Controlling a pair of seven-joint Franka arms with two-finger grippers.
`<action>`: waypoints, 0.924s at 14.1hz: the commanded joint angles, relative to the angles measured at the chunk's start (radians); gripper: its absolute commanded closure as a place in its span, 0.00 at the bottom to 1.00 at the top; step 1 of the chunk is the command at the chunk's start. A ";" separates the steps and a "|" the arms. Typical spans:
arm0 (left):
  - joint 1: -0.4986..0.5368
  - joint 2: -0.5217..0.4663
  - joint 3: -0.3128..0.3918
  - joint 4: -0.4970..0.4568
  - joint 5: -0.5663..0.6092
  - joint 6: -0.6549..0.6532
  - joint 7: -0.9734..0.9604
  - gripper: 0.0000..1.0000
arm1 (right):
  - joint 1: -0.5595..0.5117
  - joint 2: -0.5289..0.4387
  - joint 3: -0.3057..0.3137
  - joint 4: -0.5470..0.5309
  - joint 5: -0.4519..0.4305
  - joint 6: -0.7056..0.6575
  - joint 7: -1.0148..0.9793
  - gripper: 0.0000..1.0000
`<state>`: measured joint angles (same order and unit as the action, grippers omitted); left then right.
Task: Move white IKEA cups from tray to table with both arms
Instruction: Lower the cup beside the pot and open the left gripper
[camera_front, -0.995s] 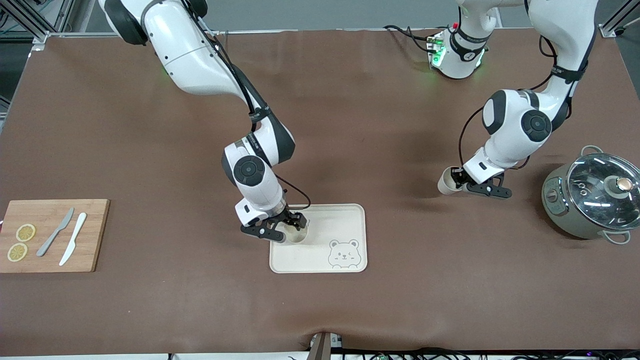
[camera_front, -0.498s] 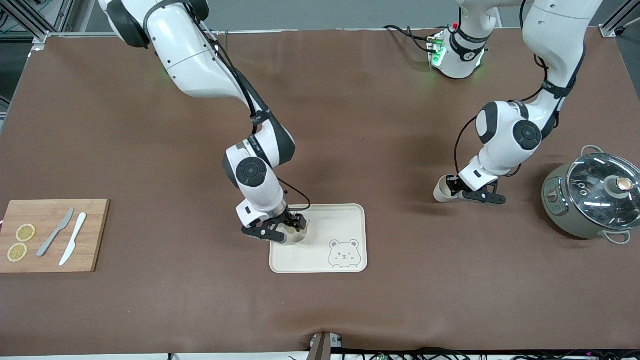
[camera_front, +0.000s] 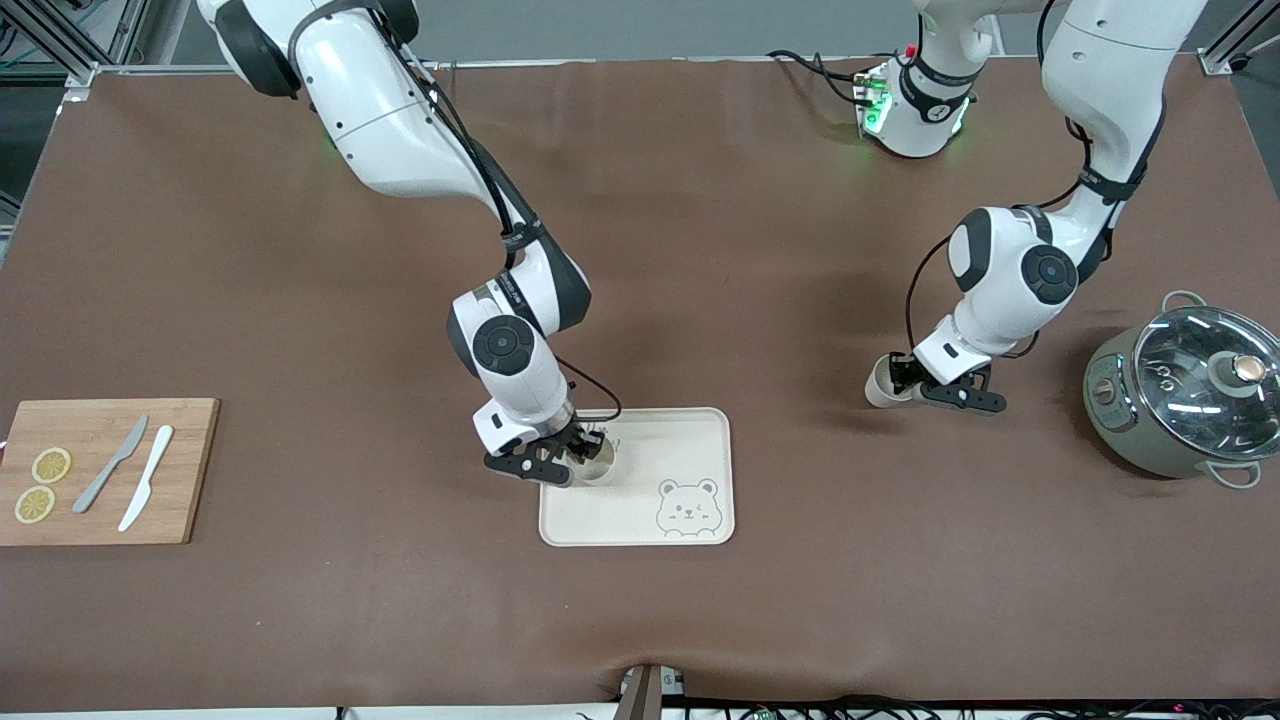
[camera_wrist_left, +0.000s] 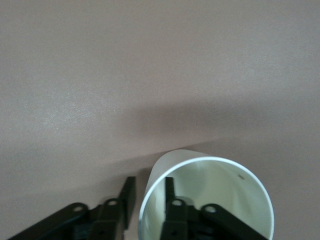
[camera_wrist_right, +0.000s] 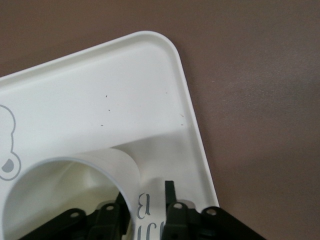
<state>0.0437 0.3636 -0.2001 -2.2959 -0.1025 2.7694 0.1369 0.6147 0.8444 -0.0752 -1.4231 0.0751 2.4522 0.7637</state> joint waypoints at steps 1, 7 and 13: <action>0.008 -0.031 -0.007 0.004 -0.026 -0.004 0.047 0.00 | -0.003 0.016 0.002 0.032 -0.015 -0.002 0.009 0.98; 0.071 -0.164 -0.002 0.048 -0.023 -0.285 0.124 0.00 | -0.006 0.013 0.002 0.033 -0.015 -0.012 0.009 1.00; 0.175 -0.097 0.002 0.413 -0.019 -0.592 0.182 0.00 | -0.015 -0.123 0.000 0.030 -0.011 -0.201 -0.009 1.00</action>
<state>0.1631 0.2089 -0.1928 -2.0319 -0.1026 2.2627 0.2531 0.6115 0.8159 -0.0798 -1.3751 0.0751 2.3546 0.7631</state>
